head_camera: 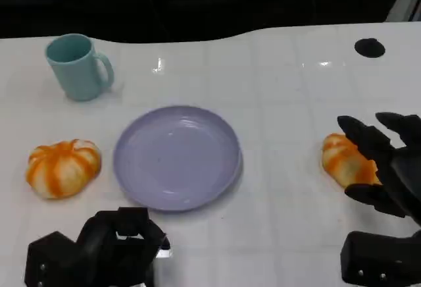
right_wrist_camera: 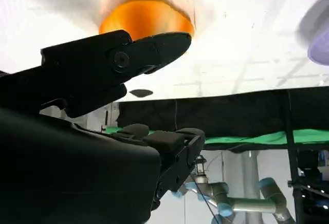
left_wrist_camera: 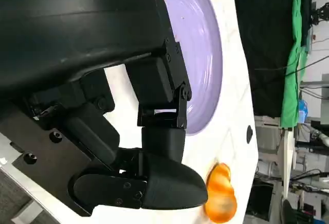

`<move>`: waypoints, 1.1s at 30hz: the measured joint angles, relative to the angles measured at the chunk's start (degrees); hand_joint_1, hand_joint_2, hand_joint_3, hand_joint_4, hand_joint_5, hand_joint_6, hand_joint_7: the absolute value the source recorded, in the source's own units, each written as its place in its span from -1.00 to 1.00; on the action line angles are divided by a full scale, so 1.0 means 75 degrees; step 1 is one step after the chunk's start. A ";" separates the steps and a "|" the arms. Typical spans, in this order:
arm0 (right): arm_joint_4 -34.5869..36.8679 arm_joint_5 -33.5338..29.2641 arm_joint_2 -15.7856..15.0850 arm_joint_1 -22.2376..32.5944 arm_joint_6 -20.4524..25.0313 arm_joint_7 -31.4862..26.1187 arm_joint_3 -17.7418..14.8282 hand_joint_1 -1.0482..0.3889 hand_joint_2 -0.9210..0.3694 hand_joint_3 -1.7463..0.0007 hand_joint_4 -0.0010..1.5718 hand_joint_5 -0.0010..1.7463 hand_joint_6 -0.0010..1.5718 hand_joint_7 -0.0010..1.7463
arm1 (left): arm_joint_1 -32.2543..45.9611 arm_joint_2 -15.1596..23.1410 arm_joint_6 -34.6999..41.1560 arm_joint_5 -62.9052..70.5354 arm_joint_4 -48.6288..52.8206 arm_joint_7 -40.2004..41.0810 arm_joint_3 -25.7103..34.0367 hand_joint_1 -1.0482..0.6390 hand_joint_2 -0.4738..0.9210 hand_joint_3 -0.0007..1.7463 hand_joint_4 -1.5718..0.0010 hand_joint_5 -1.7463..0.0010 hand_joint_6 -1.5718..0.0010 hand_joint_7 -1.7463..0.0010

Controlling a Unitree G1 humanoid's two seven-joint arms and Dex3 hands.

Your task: Grasp the bread from the table and place it into the plate.

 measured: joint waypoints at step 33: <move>0.3881 0.0574 -0.0016 -0.2283 0.0950 0.0080 0.1659 -0.47 -1.00 0.97 -0.92 -0.63 -0.70 -0.98 | 0.0166 -0.0029 0.0089 0.0033 -0.0277 0.0024 -0.0058 -1.00 0.41 -0.15 -1.00 -0.42 -0.78 0.02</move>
